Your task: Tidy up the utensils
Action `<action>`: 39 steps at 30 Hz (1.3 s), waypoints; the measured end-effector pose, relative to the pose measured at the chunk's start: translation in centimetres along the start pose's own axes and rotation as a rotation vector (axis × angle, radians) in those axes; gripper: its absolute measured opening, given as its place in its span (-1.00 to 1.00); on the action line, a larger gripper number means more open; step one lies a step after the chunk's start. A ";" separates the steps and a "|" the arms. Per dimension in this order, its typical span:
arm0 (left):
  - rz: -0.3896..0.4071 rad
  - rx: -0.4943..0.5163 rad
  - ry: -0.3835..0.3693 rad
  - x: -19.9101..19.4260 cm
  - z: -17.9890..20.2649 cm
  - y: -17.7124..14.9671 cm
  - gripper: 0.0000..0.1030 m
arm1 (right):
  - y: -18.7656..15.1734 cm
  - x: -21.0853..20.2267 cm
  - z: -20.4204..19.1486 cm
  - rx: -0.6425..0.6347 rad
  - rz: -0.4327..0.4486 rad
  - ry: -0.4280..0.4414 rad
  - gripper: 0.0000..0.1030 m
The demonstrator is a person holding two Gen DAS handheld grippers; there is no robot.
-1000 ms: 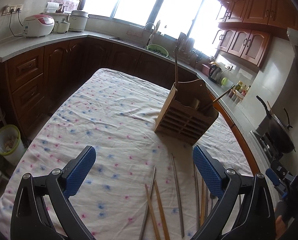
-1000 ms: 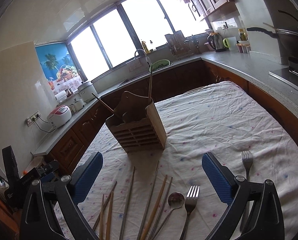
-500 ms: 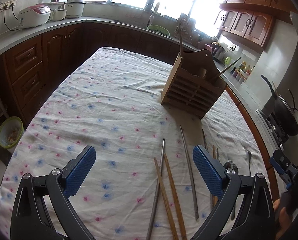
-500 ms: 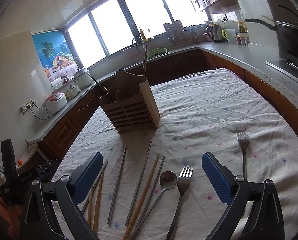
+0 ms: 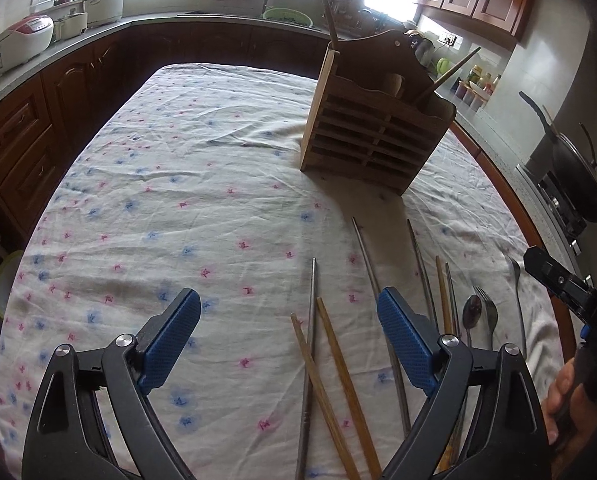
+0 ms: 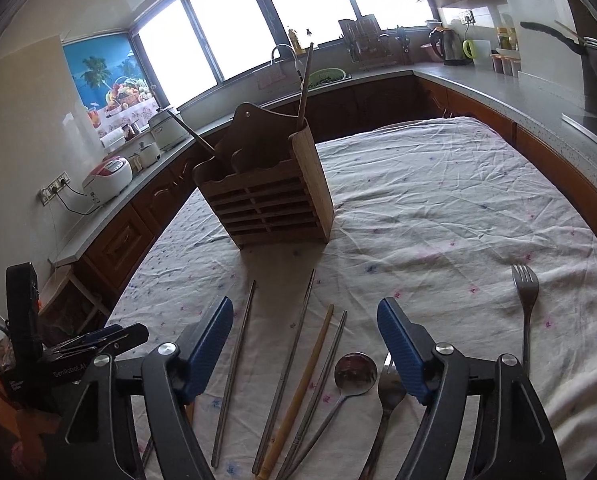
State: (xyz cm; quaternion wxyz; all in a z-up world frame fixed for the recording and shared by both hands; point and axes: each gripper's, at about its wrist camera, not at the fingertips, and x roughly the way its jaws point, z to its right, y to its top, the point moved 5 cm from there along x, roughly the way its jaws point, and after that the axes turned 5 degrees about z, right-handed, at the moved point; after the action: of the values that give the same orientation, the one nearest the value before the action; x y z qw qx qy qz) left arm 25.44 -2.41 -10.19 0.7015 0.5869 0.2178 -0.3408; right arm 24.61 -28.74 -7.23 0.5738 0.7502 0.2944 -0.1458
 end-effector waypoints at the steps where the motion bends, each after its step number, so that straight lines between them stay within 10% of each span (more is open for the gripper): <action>1: -0.012 0.007 0.000 0.5 0.2 0.1 0.70 | 0.0 0.6 0.0 0.003 -0.016 0.001 0.30; 23: -0.170 0.174 -0.023 7.4 2.5 0.2 -0.38 | -0.4 13.1 -0.6 -0.075 -0.244 -0.065 -0.43; 28: -0.160 0.194 -0.025 7.7 2.6 0.3 -0.90 | -0.9 14.4 -1.6 -0.207 -0.267 -0.147 -0.57; 30: -0.160 0.183 -0.038 7.8 2.4 0.4 -0.92 | -0.8 14.4 -1.6 -0.225 -0.259 -0.161 -0.83; 39: -0.125 0.116 -0.094 5.7 1.5 1.5 -0.93 | 0.0 12.2 -0.8 -0.091 -0.248 -0.048 -0.90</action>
State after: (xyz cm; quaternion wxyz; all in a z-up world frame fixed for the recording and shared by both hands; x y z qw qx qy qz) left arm 30.27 -5.00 -12.91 0.6530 0.5951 0.2006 -0.4233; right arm 34.06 -24.63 -13.79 0.5919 0.6774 0.3773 -0.2199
